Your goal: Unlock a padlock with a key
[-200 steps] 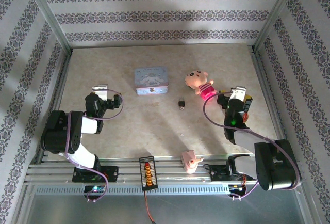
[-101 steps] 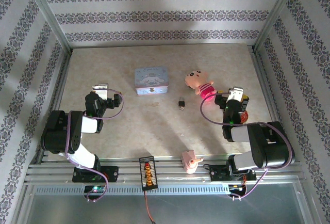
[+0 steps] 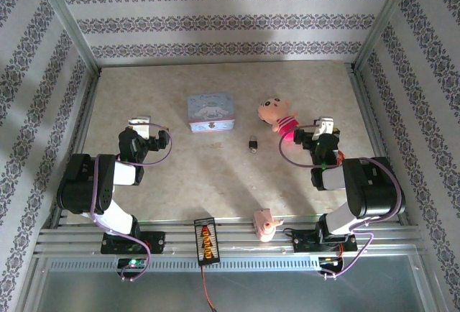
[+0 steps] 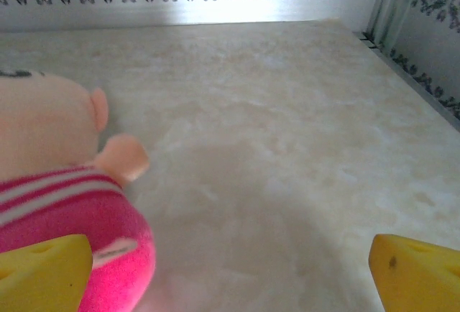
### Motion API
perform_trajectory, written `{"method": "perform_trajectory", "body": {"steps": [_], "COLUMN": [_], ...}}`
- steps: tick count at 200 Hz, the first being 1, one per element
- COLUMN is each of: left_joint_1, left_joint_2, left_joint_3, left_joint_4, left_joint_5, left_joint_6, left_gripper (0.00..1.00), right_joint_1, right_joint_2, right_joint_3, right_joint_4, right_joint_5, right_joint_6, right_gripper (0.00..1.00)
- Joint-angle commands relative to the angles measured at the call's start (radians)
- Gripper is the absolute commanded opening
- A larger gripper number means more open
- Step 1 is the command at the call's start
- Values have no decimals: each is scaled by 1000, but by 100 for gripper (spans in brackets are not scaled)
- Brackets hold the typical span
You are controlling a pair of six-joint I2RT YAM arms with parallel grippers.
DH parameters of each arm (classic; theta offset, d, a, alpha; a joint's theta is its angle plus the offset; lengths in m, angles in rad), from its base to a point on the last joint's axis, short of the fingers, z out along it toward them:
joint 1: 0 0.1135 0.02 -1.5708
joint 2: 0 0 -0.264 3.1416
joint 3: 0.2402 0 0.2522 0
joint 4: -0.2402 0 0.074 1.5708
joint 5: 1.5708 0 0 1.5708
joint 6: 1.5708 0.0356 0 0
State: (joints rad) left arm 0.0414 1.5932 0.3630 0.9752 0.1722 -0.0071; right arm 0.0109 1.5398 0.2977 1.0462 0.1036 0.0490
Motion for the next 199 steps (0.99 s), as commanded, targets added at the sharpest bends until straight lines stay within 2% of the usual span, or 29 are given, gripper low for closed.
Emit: {"method": "perform_trajectory", "body": {"steps": [1,18,49,199], "left_joint_1": [11,11,11,9], "left_joint_2": [0,1,1,1], "left_joint_3": [15,14,14,16], "left_joint_4": [-7,-5,-5,-7], "left_joint_5": [10,10,10,7], "left_joint_6": [4,4,4,5], "left_gripper": [99,99,99,99], "right_joint_1": [-20,-18,29,36], "right_joint_2": [-22,-2,-9,-7], "right_joint_3": [70,56,52,52], "right_joint_4": [-105,-37,-23,-32], "right_joint_5": [-85,-60,139,153], "right_joint_6": [17,20,24,20], "right_gripper": [98,98,98,98]}}
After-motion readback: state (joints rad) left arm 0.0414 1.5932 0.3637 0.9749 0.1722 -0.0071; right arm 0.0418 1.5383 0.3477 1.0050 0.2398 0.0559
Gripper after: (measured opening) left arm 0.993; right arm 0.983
